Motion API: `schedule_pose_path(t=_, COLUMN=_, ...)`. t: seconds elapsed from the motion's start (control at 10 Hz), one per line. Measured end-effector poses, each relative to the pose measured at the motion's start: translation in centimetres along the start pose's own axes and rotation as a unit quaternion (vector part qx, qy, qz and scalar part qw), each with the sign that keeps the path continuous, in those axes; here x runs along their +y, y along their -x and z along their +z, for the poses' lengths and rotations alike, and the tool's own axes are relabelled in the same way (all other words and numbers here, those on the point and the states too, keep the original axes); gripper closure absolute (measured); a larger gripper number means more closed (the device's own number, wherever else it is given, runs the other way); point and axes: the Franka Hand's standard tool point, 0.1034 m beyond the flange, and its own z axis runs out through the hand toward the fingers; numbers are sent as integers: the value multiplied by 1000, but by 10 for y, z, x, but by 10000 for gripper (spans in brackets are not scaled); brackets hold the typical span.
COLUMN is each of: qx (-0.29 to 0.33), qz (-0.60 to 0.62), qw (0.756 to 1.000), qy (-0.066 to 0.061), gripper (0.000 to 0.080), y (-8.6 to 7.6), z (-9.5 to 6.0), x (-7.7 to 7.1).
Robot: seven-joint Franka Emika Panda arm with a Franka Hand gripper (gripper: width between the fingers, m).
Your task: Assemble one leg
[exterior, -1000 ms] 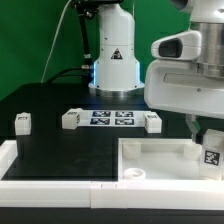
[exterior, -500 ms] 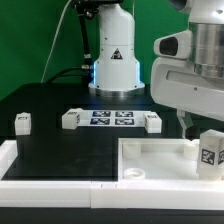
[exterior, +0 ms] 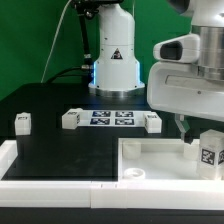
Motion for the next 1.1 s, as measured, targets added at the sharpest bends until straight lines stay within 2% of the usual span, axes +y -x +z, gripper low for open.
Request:
schedule_pose_path(t=0.1, qx=0, qz=-50, qw=999, qy=-1, gripper=150, y=1, z=0, x=-2)
schedule_pose_path(t=0.3, qx=1, qz=-217, qw=976, qy=5, gripper=150, y=2, z=0, x=-3)
schedule_pose_path(t=0.6, qx=2, qz=-401, qw=916, qy=23, gripper=150, y=-1, z=0, x=2)
schedule_pose_path(t=0.8, qx=2, qz=-431, qw=902, qy=34, gripper=150, y=-1, z=0, x=3)
schedule_pose_path(t=1.0, qx=1, qz=-429, qw=903, qy=34, gripper=173, y=-1, z=1, x=4)
schedule_pose_path(t=1.1, qx=1, qz=-422, qw=906, qy=34, gripper=378, y=-1, z=1, x=4)
